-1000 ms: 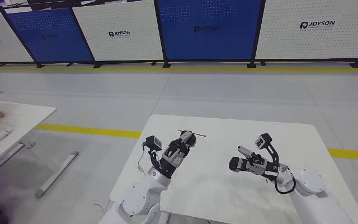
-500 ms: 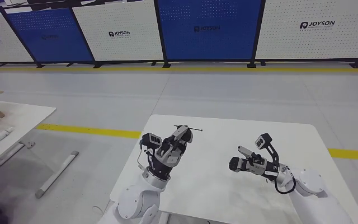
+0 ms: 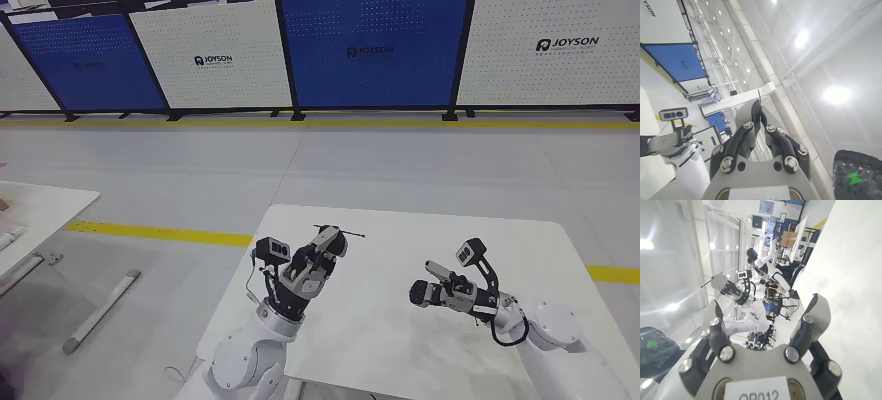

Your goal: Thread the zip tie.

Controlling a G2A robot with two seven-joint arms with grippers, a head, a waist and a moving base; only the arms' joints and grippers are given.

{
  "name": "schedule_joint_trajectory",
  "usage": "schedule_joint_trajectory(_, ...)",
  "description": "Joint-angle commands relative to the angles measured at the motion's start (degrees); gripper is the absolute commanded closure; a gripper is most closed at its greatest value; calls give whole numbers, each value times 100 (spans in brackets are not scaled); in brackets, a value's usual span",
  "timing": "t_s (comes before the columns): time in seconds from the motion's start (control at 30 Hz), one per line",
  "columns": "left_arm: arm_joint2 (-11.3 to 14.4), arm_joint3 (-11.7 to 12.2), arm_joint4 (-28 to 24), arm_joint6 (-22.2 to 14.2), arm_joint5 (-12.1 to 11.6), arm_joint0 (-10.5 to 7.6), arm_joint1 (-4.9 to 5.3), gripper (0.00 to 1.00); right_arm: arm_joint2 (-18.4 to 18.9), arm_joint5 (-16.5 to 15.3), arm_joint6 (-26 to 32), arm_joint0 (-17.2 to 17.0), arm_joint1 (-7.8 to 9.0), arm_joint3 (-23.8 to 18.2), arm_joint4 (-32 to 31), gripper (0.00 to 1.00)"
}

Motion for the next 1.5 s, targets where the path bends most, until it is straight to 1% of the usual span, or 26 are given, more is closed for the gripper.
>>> schedule_joint_trajectory(0.0,13,52,240,-129,145,9,11,100,0,0,0,0,0,0,0,0)
schedule_joint_trajectory(0.03,26,100,339,-211,296,30,20,100,0,0,0,0,0,0,0,0)
schedule_joint_trajectory(0.07,24,128,452,-330,539,36,35,100,0,0,0,0,0,0,0,0)
schedule_joint_trajectory(0.1,5,135,519,-342,571,28,38,100,0,0,0,0,0,0,0,0)
schedule_joint_trajectory(0.23,57,337,806,-419,770,34,46,100,0,0,0,0,0,0,0,0)
schedule_joint_trajectory(0.37,118,549,1047,-483,902,44,52,100,0,0,0,0,0,0,0,0)
schedule_joint_trajectory(0.43,152,690,1301,-452,993,37,56,100,0,0,0,0,0,0,0,0)
schedule_joint_trajectory(0.5,213,791,1534,-362,989,16,51,100,0,0,0,0,0,0,0,0)
schedule_joint_trajectory(0.53,238,796,1560,-315,987,6,45,100,0,0,0,0,0,0,0,0)
schedule_joint_trajectory(0.93,255,814,1580,-277,1007,-9,41,100,0,0,0,0,0,0,0,0)
schedule_joint_trajectory(1.03,258,936,2066,-327,1134,-81,59,100,0,0,0,0,0,0,0,0)
schedule_joint_trajectory(1.1,277,1036,2476,-360,1199,-86,76,100,0,0,0,0,0,0,0,0)
schedule_joint_trajectory(1.17,304,1113,2765,-369,1232,-85,86,100,0,0,0,0,0,0,0,0)
schedule_joint_trajectory(1.2,330,1163,3062,-370,1223,-95,96,100,0,0,0,0,0,0,0,0)
schedule_joint_trajectory(1.3,427,1300,3614,-282,1144,-80,105,100,0,0,0,0,0,0,0,0)
schedule_joint_trajectory(1.4,501,1368,3758,-253,1117,-100,100,100,0,0,0,0,0,0,0,0)
schedule_joint_trajectory(1.47,522,1355,3680,-240,1104,-93,93,100,0,0,0,0,0,0,0,0)
